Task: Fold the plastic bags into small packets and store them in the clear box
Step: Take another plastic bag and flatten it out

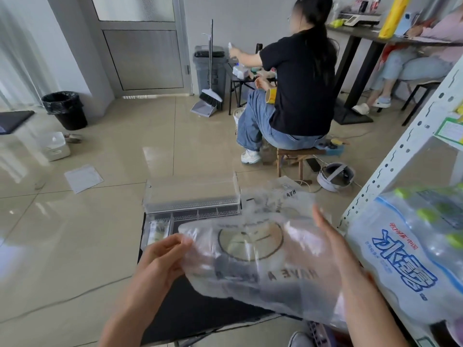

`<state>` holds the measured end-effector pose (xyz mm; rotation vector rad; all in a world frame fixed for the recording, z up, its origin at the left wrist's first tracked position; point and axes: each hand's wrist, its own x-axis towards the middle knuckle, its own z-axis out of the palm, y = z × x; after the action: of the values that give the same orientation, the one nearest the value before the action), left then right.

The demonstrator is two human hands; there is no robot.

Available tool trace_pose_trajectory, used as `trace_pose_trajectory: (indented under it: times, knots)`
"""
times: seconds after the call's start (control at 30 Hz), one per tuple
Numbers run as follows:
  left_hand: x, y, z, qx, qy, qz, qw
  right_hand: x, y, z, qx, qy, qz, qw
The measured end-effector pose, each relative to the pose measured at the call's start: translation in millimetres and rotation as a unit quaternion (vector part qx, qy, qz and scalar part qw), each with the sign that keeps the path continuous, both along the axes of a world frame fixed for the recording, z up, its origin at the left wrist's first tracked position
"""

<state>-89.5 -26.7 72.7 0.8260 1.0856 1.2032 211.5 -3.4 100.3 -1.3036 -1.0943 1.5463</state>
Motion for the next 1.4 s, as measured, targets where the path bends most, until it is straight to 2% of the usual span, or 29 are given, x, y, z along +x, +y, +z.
trace_pose_trajectory:
  times: [0.1,0.2,0.27,0.33,0.4,0.43,0.53,0.67,0.83,0.97,1.07,1.23,1.3,1.4]
  knots:
    - [-14.0,-4.6,8.7,-0.040,-0.006,-0.060,0.997,-3.0,6.3,-6.7,0.002,0.013,0.028,1.000]
    - [-15.1,-8.1,17.0,-0.081,-0.068,-0.059,0.993,2.4,4.1,-16.7,-0.011,0.119,0.044,0.992]
    - [-17.6,-11.6,18.3,-0.092,-0.045,-0.055,0.993,2.5,1.2,-13.9,-0.015,0.150,0.101,0.983]
    - [-18.0,-12.9,15.6,-0.094,0.004,-0.062,0.994,4.2,-0.6,-11.8,-0.007,0.124,0.160,0.979]
    - [-20.4,-13.5,10.5,-0.090,0.044,-0.036,0.994,2.1,-0.9,-10.2,0.003,0.063,0.198,0.978]
    - [-20.8,-13.7,7.5,-0.088,0.056,-0.030,0.994,-0.3,0.2,-11.9,0.004,0.049,0.197,0.979]
    - [-17.3,-13.7,6.3,-0.080,0.061,-0.031,0.994,-4.5,2.6,-12.5,-0.006,0.019,0.092,0.996]
    - [-16.9,-12.0,3.6,-0.048,0.039,0.007,0.998,-1.6,1.8,-8.7,0.031,-0.011,0.073,0.997]
    - [-18.6,-13.2,5.4,0.017,0.050,-0.013,0.999,0.7,-0.4,-10.5,0.045,-0.002,0.030,0.999]
    - [-17.2,-13.7,1.5,0.035,0.039,0.012,0.999,7.0,1.6,-18.0,0.040,0.040,-0.021,0.998]
    - [-19.8,-15.2,1.0,0.072,0.084,-0.014,0.994,12.8,3.4,-23.7,0.042,0.053,-0.016,0.998]
    - [-19.1,-13.9,1.1,0.114,0.173,0.016,0.978,15.2,2.3,-25.7,0.039,0.041,-0.004,0.998]
    - [-20.2,-12.6,-0.5,0.111,0.167,0.031,0.979,16.5,3.2,-26.8,0.064,0.037,-0.021,0.997]
    - [-20.7,-12.6,-2.9,0.060,0.139,0.033,0.988,20.2,5.4,-28.2,0.080,0.035,-0.018,0.996]
